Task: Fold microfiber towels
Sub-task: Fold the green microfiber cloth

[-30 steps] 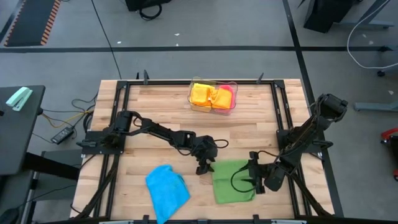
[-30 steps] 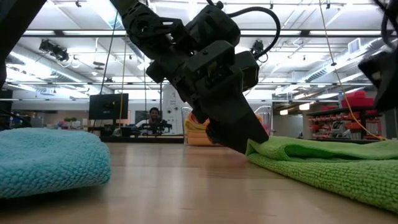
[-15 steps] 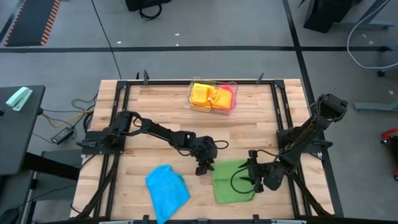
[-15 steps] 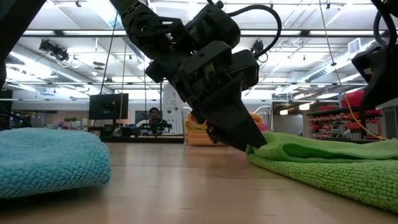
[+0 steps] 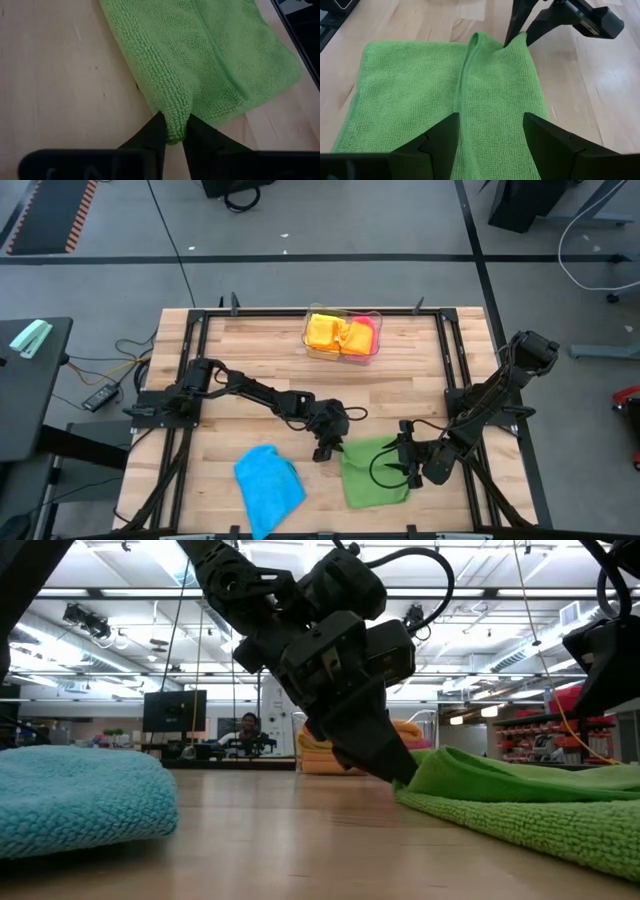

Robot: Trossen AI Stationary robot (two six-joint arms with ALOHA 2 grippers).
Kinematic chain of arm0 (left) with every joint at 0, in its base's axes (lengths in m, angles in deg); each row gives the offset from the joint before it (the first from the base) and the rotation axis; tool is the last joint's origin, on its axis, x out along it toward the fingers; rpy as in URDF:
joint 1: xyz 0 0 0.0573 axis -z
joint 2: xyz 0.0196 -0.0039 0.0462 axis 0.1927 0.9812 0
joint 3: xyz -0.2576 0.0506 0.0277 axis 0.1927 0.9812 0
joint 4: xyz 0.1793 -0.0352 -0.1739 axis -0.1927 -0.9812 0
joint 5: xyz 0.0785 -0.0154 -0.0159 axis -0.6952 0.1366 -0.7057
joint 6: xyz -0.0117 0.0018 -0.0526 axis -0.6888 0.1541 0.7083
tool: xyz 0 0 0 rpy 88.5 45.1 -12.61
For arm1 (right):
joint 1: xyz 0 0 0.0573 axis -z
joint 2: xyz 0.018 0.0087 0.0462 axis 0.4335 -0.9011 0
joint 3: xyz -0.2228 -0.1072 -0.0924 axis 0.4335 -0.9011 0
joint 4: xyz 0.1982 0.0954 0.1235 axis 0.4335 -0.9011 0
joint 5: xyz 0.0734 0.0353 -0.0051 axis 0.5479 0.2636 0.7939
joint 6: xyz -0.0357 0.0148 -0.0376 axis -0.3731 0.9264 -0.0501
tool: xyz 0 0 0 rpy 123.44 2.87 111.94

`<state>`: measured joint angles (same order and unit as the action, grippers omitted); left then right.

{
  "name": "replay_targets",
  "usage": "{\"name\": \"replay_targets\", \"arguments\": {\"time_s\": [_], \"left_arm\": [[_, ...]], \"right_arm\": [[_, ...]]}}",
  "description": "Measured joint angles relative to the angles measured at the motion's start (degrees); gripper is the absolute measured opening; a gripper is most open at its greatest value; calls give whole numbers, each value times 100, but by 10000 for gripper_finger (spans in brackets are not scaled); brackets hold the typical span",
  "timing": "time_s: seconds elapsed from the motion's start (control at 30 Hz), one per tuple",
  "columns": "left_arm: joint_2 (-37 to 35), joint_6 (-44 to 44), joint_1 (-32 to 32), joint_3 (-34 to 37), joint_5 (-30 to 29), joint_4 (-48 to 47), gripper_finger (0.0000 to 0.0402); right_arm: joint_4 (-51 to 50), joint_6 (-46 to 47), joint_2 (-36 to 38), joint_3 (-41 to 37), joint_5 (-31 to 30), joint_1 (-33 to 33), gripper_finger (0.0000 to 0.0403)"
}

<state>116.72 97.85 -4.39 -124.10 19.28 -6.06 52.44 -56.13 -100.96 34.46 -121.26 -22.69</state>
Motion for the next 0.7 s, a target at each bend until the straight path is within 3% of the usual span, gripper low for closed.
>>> {"name": "replay_targets", "arguments": {"time_s": [0.3, 0.53, 0.7], "left_arm": [[0, -35, 0, -2, 0, -11, 36], [0, -303, -4, -2, 2, -9, 19], [-16, -355, -4, -2, 2, -94, 17]], "right_arm": [[20, 0, -4, -4, 2, 0, 229], [1335, -895, -726, -4, 138, 47, 229], [1698, -1201, -1101, -4, 136, 185, 229]]}}
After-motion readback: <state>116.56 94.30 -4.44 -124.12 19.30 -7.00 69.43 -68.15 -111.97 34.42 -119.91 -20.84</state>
